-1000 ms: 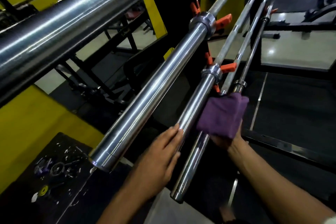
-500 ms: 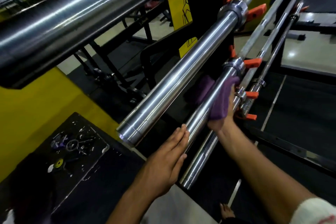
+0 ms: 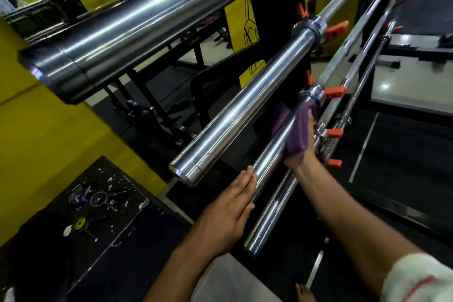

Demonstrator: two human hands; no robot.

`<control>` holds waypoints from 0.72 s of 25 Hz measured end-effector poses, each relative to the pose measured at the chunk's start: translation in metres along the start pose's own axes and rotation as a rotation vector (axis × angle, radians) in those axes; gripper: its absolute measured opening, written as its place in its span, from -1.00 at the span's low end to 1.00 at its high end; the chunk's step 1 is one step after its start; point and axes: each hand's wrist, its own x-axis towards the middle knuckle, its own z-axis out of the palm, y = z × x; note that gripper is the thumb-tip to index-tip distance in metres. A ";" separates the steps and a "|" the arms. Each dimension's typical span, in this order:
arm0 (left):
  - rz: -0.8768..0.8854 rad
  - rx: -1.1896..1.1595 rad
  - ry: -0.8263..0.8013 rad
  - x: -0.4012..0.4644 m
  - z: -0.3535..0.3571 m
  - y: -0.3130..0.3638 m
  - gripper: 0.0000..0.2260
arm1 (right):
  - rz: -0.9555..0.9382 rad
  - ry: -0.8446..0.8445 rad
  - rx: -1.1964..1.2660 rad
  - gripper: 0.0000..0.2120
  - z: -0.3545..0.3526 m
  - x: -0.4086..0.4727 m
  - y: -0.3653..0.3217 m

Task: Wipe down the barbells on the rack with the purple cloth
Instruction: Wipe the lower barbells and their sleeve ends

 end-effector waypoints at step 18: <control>0.061 0.104 -0.025 -0.025 -0.040 0.036 -0.45 | 0.049 -0.024 0.141 -0.40 -0.015 -0.045 0.024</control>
